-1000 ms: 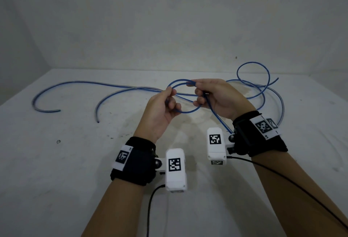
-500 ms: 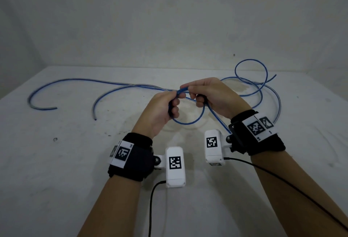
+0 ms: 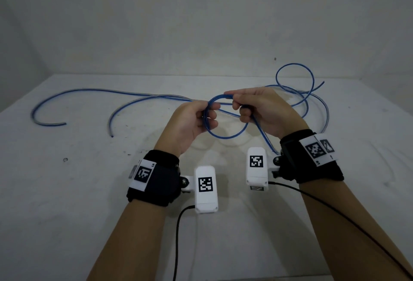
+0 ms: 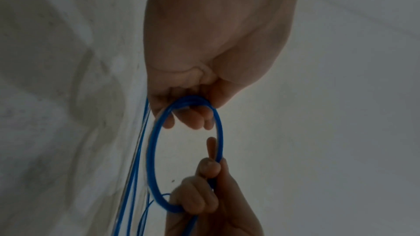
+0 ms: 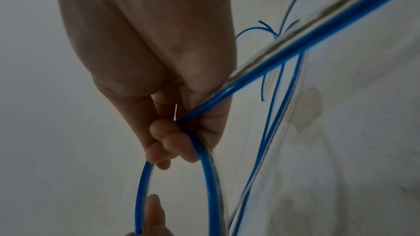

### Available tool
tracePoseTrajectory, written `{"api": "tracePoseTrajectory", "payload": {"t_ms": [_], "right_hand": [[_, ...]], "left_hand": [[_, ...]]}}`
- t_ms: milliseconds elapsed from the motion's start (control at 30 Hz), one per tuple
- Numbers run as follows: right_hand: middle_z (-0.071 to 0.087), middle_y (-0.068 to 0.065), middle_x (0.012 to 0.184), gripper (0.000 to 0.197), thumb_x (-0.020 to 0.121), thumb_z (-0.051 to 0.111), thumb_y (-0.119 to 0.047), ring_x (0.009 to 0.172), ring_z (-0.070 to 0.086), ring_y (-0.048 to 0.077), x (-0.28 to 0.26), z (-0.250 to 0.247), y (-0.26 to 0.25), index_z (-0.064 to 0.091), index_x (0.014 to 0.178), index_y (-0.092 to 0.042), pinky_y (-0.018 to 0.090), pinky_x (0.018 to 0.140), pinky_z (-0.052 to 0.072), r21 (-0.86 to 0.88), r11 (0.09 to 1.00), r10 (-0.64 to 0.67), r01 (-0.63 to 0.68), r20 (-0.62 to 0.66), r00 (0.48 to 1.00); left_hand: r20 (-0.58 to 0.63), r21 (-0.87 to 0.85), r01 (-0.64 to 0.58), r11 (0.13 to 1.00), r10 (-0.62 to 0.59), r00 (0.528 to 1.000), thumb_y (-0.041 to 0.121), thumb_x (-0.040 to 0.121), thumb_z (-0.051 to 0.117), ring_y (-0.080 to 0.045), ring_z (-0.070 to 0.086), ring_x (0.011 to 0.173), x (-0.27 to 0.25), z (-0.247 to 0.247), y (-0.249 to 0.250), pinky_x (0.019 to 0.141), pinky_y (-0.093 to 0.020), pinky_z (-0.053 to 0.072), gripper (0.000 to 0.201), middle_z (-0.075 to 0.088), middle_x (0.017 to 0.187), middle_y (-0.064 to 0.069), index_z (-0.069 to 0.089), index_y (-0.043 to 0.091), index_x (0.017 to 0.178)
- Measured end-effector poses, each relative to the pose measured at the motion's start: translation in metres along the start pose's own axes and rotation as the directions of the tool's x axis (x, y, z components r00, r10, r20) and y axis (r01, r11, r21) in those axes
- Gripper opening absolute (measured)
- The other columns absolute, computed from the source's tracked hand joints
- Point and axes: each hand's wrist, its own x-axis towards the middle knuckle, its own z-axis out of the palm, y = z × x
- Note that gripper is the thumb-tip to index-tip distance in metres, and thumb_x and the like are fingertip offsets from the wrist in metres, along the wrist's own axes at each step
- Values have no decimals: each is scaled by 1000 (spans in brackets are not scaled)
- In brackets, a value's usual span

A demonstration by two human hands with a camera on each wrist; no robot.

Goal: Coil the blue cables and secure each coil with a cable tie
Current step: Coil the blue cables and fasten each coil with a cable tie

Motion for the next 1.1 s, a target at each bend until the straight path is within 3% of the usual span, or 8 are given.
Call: {"api": "tracePoseTrajectory", "payload": {"t_ms": [133,233,400,500,667,767,967,1100], "right_hand": [[61,5,68,19,93,55,-3,50,43,11,-6,5,-13,68,107,2,22,50,40,-160,987,-8,17,54,998],[63,5,70,21,94,57,-8,54,51,15,-11,10,-19,66,111,0,25,54,46,-139,989,-43,48,39,998],[62,5,72,22,96,54,-11,59,59,19,-28,7,-22,66,113,-6,30,66,53,21,995,-96,95,34,995],[55,5,68,23,96,52,-7,54,51,14,-38,11,-25,65,113,1,27,57,51,114,981,-152,155,-31,988],[51,7,66,21,94,54,-3,50,42,12,-55,13,-38,67,109,6,22,49,42,25,983,-181,181,-7,984],[56,6,67,22,94,56,-5,51,46,13,-63,18,-44,67,111,3,22,50,45,-10,976,-216,216,5,976],[59,6,72,27,97,52,-9,61,56,16,-77,19,-40,63,121,-8,27,66,52,89,947,-306,307,-29,952],[51,2,69,28,97,50,-6,52,48,14,-82,19,-32,64,120,-8,28,60,52,155,942,-289,297,-72,955]], "left_hand": [[36,66,35,997,-38,999,27,102,42,-13,46,53,-4,10,7,60,-27,45,35,50,58,0,64,6,85],[-22,104,-28,994,31,999,24,103,40,-9,31,48,-6,19,12,56,-26,34,33,36,52,7,53,13,74],[-151,-209,-88,974,57,987,22,103,40,-9,31,46,-14,24,22,51,-23,33,33,34,53,6,51,12,73],[-89,-249,-67,966,46,995,21,102,41,-12,38,49,-25,27,28,53,-25,39,31,41,58,2,56,10,77],[72,122,0,993,-9,997,31,101,43,-20,48,49,-49,30,49,57,-32,49,37,54,64,-3,65,4,88],[76,263,-78,962,60,995,34,101,47,-12,34,43,-56,39,56,54,-28,38,35,37,53,5,56,12,74],[-93,-225,-123,967,104,990,29,103,42,-9,26,41,-63,49,53,46,-22,32,38,29,52,6,45,14,68],[-52,-227,-51,973,41,998,18,99,40,-14,39,45,-70,51,45,51,-26,40,29,43,60,-1,48,12,72]]}}
